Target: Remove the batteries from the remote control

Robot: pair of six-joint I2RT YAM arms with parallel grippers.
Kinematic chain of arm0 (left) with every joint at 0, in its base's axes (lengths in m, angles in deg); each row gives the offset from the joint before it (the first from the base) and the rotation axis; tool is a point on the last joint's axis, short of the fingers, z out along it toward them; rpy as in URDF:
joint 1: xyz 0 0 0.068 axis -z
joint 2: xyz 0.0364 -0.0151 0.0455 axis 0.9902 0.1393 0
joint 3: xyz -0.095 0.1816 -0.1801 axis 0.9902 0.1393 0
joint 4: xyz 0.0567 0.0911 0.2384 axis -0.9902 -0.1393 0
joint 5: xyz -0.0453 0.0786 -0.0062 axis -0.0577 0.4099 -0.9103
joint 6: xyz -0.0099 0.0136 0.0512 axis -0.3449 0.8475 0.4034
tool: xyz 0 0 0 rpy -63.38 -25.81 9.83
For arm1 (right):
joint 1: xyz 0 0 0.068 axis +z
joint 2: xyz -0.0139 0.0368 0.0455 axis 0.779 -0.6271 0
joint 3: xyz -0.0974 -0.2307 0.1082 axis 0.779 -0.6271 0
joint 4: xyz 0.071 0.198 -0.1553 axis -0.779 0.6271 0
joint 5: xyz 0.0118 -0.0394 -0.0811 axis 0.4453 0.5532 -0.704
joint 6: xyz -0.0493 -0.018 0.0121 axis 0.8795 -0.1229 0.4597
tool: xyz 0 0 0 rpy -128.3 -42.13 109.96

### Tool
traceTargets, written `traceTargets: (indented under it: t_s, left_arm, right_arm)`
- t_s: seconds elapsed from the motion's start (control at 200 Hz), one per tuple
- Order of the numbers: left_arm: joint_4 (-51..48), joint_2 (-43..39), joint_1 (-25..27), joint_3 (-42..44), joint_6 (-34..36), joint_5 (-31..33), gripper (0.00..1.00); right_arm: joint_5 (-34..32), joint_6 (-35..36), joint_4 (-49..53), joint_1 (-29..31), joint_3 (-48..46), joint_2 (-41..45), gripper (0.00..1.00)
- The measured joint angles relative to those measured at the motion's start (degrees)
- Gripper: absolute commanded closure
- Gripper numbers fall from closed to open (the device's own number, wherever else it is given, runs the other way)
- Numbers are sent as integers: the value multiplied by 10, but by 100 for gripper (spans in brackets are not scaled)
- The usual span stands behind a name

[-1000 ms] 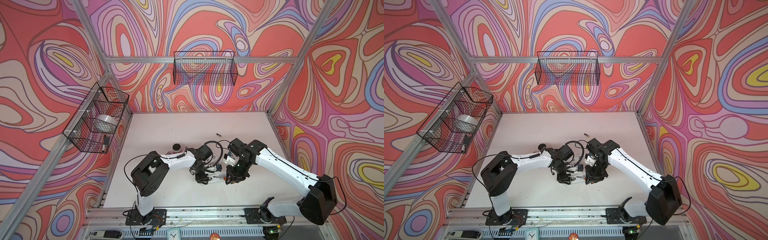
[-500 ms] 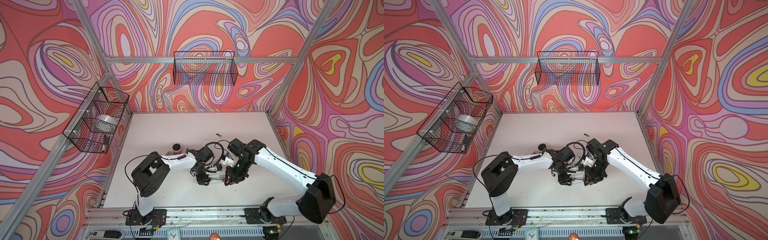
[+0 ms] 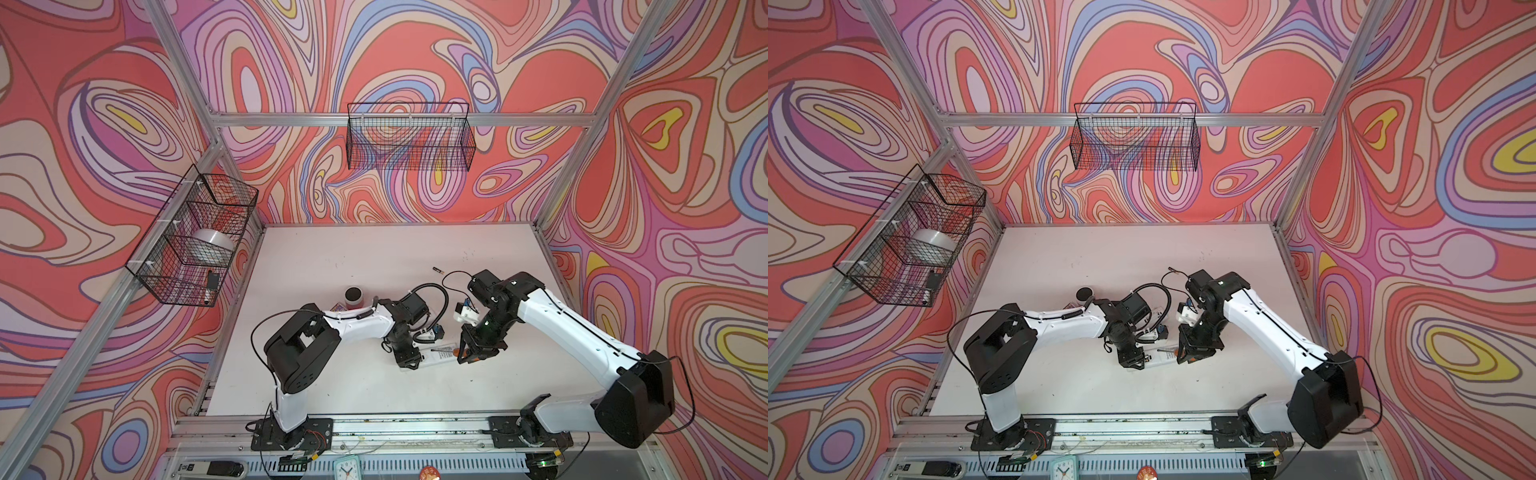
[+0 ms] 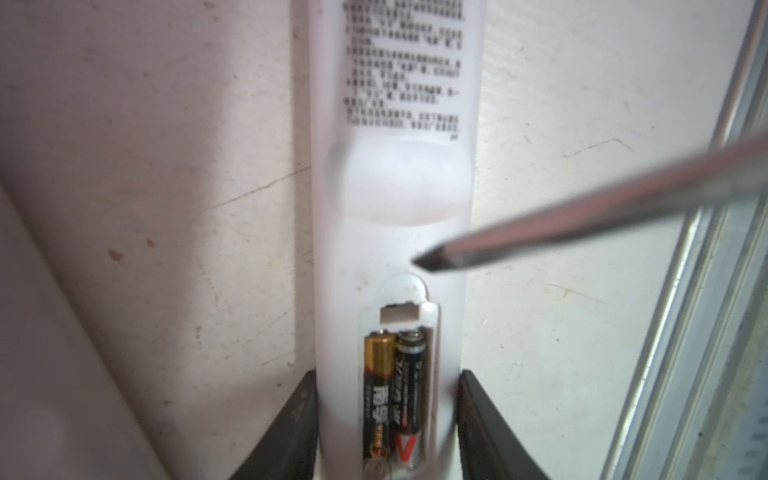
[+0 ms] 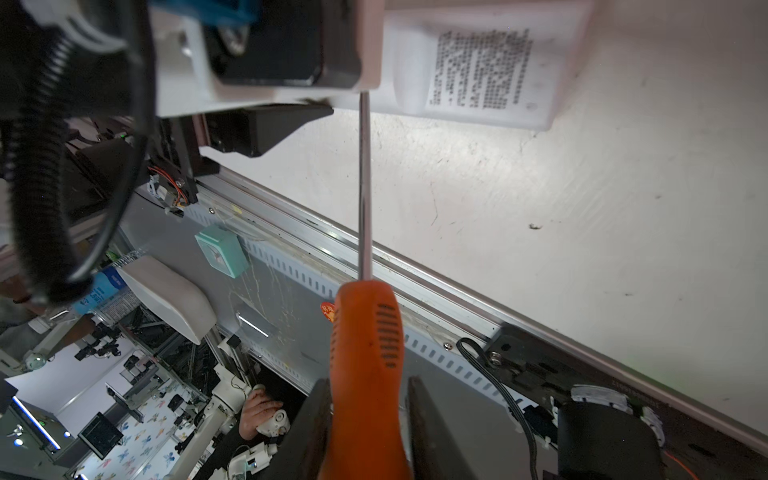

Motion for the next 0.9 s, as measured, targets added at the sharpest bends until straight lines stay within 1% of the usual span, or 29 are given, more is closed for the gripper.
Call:
traceTargets:
  t_s: [0.04, 0.08, 0.205, 0.305, 0.466, 0.516, 0.596, 0.641, 0.741, 0.836, 0.901]
  left_arm:
    - [15, -3, 2, 6, -12, 1, 28]
    - [43, -11, 6, 19, -25, 6, 25]
    - [112, -47, 11, 75, -54, 22, 22]
    - [163, -82, 7, 130, -78, 35, 22]
    - [263, -136, 7, 223, -113, 49, 22]
    - [288, -146, 7, 242, -122, 51, 23]
    - [322, -155, 7, 265, -132, 54, 23]
    - [336, -158, 7, 273, -136, 56, 23]
    - [360, -164, 7, 289, -138, 57, 24]
    - [370, -165, 7, 294, -138, 58, 28]
    - [374, -165, 6, 297, -137, 57, 33]
  right_arm:
    - [1, 1, 2, -10, 3, 0, 100]
    - [2, 3, 2, -15, 7, 0, 100]
    - [10, 22, 8, -19, 34, -17, 100]
    - [5, 51, 12, -26, 68, -44, 100]
    - [21, 93, -7, -73, 106, -92, 100]
    - [25, 106, -17, -79, 117, -106, 100]
    - [25, 155, -23, -80, 149, -120, 100]
    - [16, 188, -21, -80, 173, -125, 100]
    - [-37, 260, -14, -78, 210, -127, 100]
    - [-67, 304, -2, -79, 200, -127, 100]
    - [-82, 328, 10, -79, 184, -127, 100]
